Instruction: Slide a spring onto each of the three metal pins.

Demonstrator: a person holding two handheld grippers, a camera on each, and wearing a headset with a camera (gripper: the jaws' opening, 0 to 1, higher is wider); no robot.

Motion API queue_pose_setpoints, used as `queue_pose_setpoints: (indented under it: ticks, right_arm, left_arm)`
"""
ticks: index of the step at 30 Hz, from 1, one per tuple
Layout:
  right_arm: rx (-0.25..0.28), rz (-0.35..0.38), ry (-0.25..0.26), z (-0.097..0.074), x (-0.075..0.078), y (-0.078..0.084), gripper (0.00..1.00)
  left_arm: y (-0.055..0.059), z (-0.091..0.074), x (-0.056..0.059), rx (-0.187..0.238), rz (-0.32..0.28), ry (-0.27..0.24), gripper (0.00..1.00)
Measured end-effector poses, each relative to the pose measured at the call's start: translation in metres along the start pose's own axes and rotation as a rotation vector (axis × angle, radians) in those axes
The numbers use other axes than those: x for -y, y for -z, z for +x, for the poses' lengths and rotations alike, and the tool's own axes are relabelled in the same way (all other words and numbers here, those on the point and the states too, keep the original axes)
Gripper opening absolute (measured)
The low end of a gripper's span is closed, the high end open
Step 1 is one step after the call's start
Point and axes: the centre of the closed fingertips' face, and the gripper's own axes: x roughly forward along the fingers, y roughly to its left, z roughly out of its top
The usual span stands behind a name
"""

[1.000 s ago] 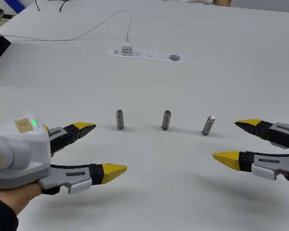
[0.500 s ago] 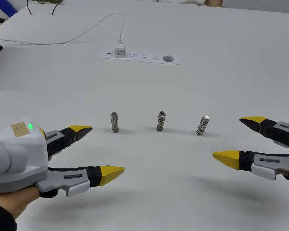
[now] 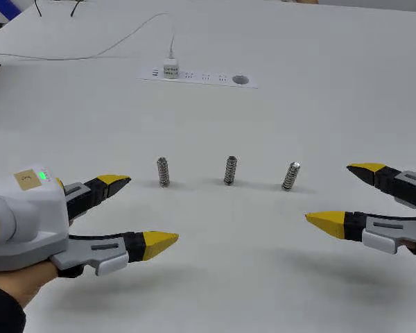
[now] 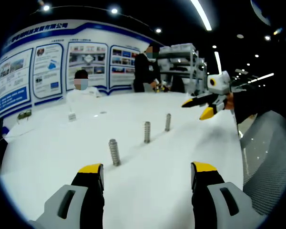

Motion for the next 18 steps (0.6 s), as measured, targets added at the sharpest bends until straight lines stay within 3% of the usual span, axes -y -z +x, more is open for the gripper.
queue_pose_setpoints:
  ticks: [18]
  right_arm:
    - [0.033, 0.018, -0.028, 0.009, -0.0064, -0.0075, 0.73]
  left_arm:
    - [0.0011, -0.0024, 0.0003, -0.045, -0.01, -0.025, 0.76]
